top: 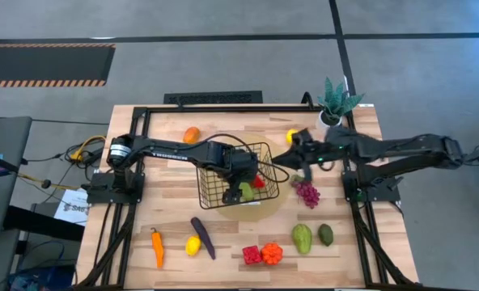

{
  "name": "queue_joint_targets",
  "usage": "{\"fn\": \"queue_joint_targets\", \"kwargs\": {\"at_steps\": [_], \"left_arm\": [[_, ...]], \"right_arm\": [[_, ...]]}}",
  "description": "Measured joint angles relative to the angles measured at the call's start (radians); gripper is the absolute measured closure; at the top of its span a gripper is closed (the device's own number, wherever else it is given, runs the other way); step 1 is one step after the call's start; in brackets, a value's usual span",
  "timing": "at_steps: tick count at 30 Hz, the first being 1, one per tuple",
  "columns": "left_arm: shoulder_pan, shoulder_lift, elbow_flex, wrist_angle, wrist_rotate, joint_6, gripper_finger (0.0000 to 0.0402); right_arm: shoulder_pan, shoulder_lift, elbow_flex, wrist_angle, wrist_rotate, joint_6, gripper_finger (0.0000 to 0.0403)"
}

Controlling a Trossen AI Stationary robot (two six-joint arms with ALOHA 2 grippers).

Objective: Build produce basket
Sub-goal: Put the purple grapes into the wire basket

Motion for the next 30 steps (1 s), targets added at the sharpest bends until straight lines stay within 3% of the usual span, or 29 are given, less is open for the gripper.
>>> {"fn": "queue_joint_targets", "kwargs": {"at_steps": [6,11,17,30], "left_arm": [[0.0,0.0,0.0,0.055,-0.003,0.07,0.0109],[-0.005,0.0,0.0,0.055,-0.008,0.049,0.0109],[-0.033,-0.02,0.0,-0.015,-0.089,-0.017,0.0109],[-0.09,-0.135,0.0,-0.275,-0.315,-0.242,0.0109]], "right_arm": [[0.1,-0.092,0.082,-0.034,0.003,-0.088,0.0403],[0.188,-0.146,0.135,-0.245,0.163,-0.101,0.0403],[0.267,-0.162,0.176,-0.64,0.39,0.116,0.0403],[0.298,-0.093,0.181,-1.056,0.417,0.446,0.0403]]}}
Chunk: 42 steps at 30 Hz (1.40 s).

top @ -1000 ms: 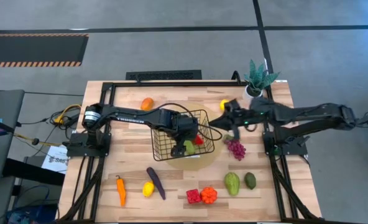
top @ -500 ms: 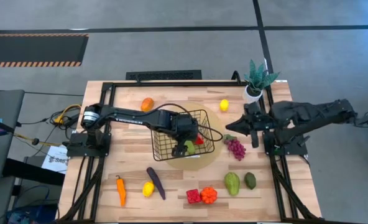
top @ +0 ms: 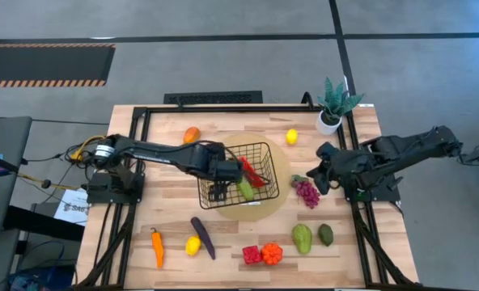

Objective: Build produce basket
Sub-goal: Put the purple grapes into the wire basket

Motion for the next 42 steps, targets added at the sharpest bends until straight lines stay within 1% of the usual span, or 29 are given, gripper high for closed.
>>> {"fn": "queue_joint_targets", "kwargs": {"at_steps": [3,6,12,14,17,21,25,28,34,38,42], "left_arm": [[-0.014,-0.07,0.0,-0.021,-0.069,-0.071,0.0109],[-0.021,-0.142,0.0,-0.084,-0.149,-0.179,0.0109],[-0.06,-0.263,0.0,-0.325,-0.307,-0.497,0.0109],[-0.084,-0.299,-0.007,-0.326,-0.34,-0.565,0.0109],[-0.12,-0.364,-0.05,-0.294,-0.351,-0.61,0.0109],[-0.159,-0.42,-0.132,-0.294,-0.377,-0.734,0.0109],[-0.183,-0.453,-0.234,-0.281,-0.379,-0.834,0.0109],[-0.192,-0.456,-0.305,-0.253,-0.355,-0.882,0.0109],[-0.197,-0.456,-0.381,-0.152,-0.29,-0.882,0.0109],[-0.197,-0.457,-0.381,-0.122,-0.294,-0.867,0.0109],[-0.197,-0.457,-0.38,-0.125,-0.304,-0.867,0.0109]], "right_arm": [[0.0,0.016,0.0,-0.021,-0.006,0.008,0.0403],[0.0,0.025,0.0,-0.026,-0.007,0.008,0.0403],[0.0,0.024,0.0,-0.072,-0.025,0.024,0.0401],[0.0,0.024,0.0,-0.077,-0.025,0.023,0.0398],[0.0,0.024,0.0,-0.089,-0.027,-0.003,0.0395],[-0.004,0.024,0.0,-0.091,-0.027,-0.008,0.0394],[-0.023,0.024,0.0,-0.092,-0.028,-0.009,0.0392],[-0.033,0.024,0.0,-0.095,-0.029,-0.001,0.0388],[-0.051,0.024,0.0,-0.176,-0.074,0.113,0.0365],[-0.05,0.025,0.0,-0.242,-0.083,0.184,0.0336],[-0.051,0.051,0.0,-0.304,-0.083,0.233,0.0298]]}}
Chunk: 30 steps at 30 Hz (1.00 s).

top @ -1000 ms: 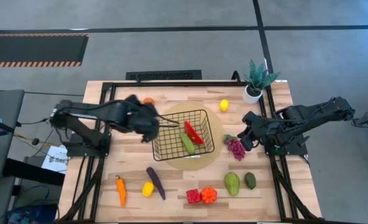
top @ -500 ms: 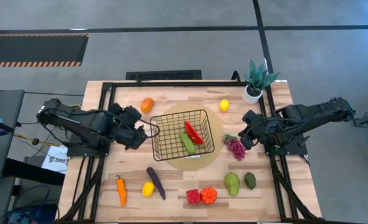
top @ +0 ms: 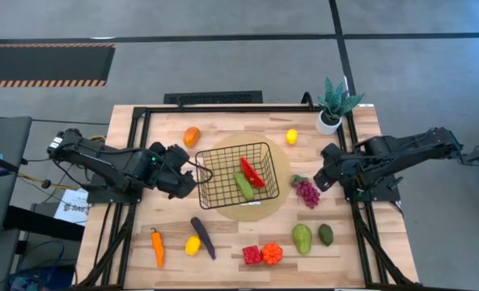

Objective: Build produce basket
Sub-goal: Put the purple grapes into the wire basket

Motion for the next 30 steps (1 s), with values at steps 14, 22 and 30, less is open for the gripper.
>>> {"fn": "queue_joint_targets", "kwargs": {"at_steps": [14,22,30], "left_arm": [[0.001,0.0,0.0,0.0,-0.013,0.027,0.0109],[0.001,0.0,0.001,0.0,-0.013,0.057,0.0109],[0.001,0.0,0.001,-0.005,-0.013,0.069,0.0109]], "right_arm": [[-0.012,0.308,0.0,-0.063,-0.086,-0.067,0.0167],[-0.069,0.429,0.0,0.027,-0.091,-0.167,0.0169],[-0.125,0.463,-0.077,0.121,-0.125,-0.215,0.017]]}}
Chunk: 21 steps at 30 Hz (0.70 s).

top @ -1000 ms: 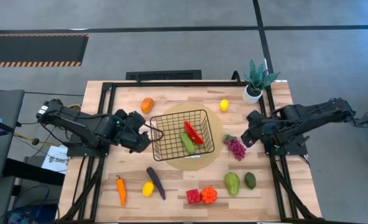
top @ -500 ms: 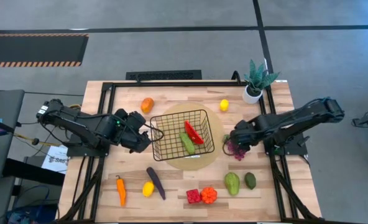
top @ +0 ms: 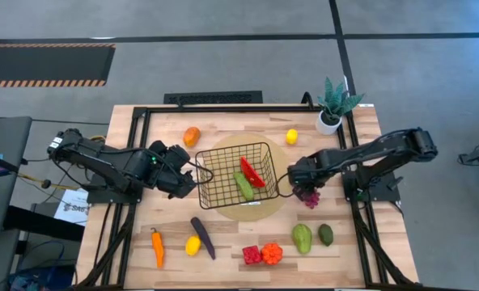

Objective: Build produce basket
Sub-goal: Put the purple grapes into the wire basket

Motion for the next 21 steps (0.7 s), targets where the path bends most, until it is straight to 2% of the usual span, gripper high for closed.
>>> {"fn": "queue_joint_targets", "kwargs": {"at_steps": [7,10,13,19,21], "left_arm": [[0.0,0.0,0.0,-0.001,0.0,0.0,0.0109],[0.0,0.0,0.0,0.0,0.0,0.0,0.0109],[0.0,0.0,0.0,0.0,0.0,-0.001,0.0109],[0.0,0.0,0.0,0.0,0.0,-0.002,0.0109],[0.0,0.0,0.0,0.001,0.001,-0.002,0.0109]], "right_arm": [[-0.006,-0.01,-0.103,0.17,-0.056,0.005,0.017],[-0.004,-0.004,-0.123,0.217,-0.084,0.012,0.0182],[-0.004,-0.005,-0.124,0.213,-0.088,0.013,0.0225],[-0.004,-0.049,-0.124,0.201,-0.106,0.015,0.0376],[-0.002,-0.07,-0.111,0.198,-0.11,0.024,0.0386]]}}
